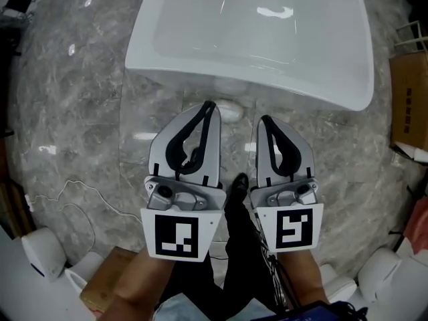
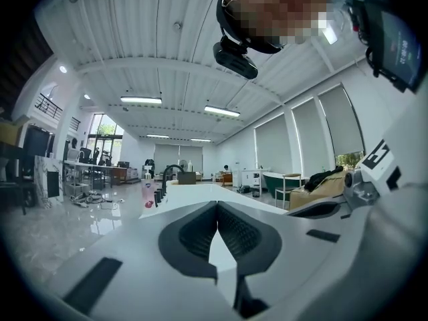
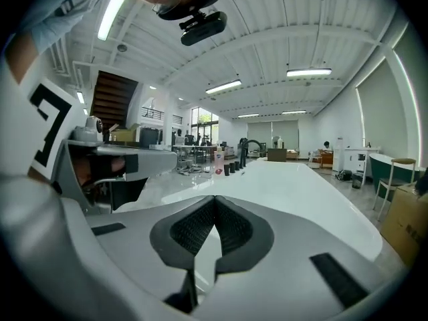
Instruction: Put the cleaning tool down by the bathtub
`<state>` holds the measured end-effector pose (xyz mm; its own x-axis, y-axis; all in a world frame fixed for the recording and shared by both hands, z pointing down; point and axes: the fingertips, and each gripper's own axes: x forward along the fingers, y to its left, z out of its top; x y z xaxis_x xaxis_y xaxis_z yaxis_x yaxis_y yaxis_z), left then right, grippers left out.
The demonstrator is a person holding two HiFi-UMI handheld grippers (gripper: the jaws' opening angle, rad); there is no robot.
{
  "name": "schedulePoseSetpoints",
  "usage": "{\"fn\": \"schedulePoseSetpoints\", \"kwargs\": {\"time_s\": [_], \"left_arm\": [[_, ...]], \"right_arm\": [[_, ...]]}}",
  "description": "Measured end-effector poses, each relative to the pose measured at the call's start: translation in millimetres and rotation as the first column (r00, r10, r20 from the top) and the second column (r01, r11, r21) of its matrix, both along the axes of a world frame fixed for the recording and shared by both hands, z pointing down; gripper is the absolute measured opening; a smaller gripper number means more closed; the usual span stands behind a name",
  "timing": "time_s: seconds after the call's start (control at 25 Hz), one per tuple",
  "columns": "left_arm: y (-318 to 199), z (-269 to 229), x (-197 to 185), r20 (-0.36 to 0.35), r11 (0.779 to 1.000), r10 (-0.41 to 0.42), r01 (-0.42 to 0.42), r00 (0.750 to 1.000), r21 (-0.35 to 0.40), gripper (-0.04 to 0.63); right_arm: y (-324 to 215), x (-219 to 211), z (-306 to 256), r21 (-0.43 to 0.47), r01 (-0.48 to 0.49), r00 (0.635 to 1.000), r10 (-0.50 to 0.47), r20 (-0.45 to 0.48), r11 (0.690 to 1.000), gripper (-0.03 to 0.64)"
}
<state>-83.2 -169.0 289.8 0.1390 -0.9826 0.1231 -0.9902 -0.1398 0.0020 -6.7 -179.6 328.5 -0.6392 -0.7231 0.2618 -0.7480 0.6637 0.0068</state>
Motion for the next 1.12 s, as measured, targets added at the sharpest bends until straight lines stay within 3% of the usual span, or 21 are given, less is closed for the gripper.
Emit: {"fn": "schedulePoseSetpoints", "kwargs": {"time_s": [0.16, 1.12], "left_arm": [[-1, 7, 1, 0.01, 1.0, -0.022, 0.022, 1.0, -0.013, 0.017], [-13, 24, -4, 0.019, 1.0, -0.003, 0.003, 1.0, -0.019, 0.017]], "right_arm": [[8, 8, 13, -0.052, 0.001, 1.0, -0.001, 0.0, 0.999, 0.014], [-9, 6, 23, -0.034, -0.052, 0.998, 0.053, 0.017, 0.998, 0.012]]}}
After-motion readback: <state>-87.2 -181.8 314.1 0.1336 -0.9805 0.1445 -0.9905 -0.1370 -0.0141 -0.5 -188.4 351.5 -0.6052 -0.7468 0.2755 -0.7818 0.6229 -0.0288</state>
